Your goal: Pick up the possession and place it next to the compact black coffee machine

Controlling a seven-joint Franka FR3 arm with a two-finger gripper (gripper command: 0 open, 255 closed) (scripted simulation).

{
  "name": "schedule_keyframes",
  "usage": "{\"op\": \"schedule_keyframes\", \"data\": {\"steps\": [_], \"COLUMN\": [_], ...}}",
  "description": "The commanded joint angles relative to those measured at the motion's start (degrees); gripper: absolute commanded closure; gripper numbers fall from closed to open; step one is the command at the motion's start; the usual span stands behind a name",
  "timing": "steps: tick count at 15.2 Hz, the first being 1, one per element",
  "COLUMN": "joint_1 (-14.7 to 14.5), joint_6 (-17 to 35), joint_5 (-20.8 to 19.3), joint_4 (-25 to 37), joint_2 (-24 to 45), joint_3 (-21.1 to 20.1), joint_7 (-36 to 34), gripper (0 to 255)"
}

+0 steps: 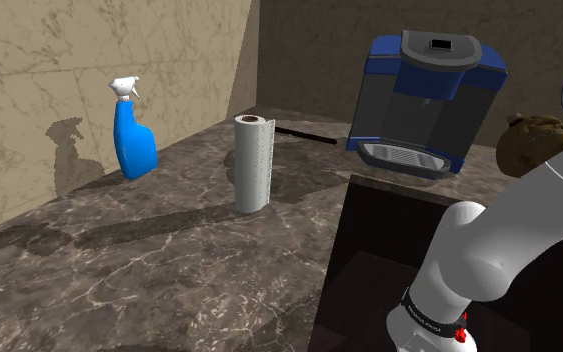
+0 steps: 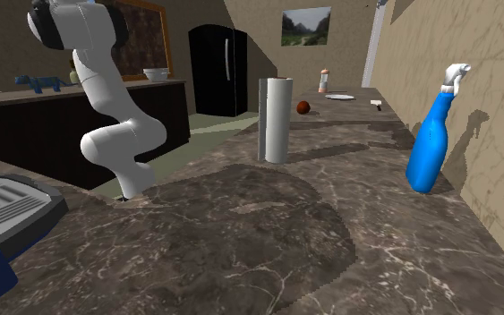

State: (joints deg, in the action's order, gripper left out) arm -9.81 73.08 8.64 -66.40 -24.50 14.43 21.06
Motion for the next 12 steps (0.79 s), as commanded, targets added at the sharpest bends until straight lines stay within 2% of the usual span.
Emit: {"op": "schedule_keyframes", "data": {"steps": [1,2,12], "joint_1": [-0.17,-0.45,1.98], "joint_6": [-0.89,-1.98,8.46], "joint_5": [0.75,1.76,-1.31], "joint_4": [1.70,3.99,-16.82], "joint_2": [1.29,2.98,-7.67], "joint_3": [3.49,6.94,2.74], "joint_7": [3.03,5.66,6.10], "gripper": [255,255,255]}}
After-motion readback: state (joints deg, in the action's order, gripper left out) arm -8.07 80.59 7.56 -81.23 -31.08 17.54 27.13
